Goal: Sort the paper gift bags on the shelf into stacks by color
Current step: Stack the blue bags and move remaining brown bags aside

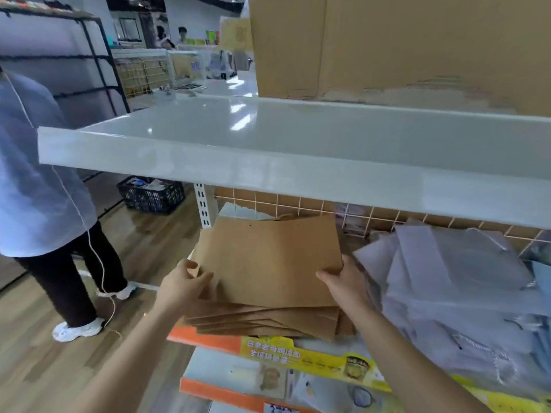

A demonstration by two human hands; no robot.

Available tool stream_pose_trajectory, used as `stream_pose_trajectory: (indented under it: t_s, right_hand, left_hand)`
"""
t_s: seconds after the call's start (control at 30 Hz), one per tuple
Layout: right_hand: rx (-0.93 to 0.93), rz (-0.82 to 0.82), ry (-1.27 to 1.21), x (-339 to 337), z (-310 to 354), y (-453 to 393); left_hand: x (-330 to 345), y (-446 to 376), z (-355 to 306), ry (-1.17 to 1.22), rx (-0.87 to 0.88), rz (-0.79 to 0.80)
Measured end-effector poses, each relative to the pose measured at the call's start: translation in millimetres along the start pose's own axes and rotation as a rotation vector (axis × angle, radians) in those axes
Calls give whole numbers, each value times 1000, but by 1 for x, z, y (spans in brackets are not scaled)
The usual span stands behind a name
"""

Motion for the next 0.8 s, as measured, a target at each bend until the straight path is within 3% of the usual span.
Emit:
stream_pose_trajectory:
  t_s: [0.17, 0.27, 0.4, 0.53, 0.63, 0.8]
  right_hand:
    - [-74, -78, 457, 22, 9, 15]
    - [-160, -108, 734, 30, 11, 18]
    - [-89, 35, 639, 36, -5, 16]
    - [-111, -14, 538, 23, -3, 10]
    - [38, -15, 486, 7, -16, 3]
    - [105, 9, 457, 4, -23, -2]
  left_hand:
    - [8, -12, 2, -386, 101, 47]
    - [14, -15, -1, -392, 120, 62]
    - [25, -22, 6, -254, 77, 161]
    - [30, -32, 11, -146, 77, 199]
    - [34, -39, 13, 81, -33, 227]
    - [33, -43, 18, 98, -109, 192]
Point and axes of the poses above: each hand's wrist, its own y-axis away from the middle knuckle, its own x-axis out of the palm, z = x × y, the point moved 6 cm from there along -y, towards the middle knuckle, and after that the axes turned 4 degrees about y, right-handed, at the moved point
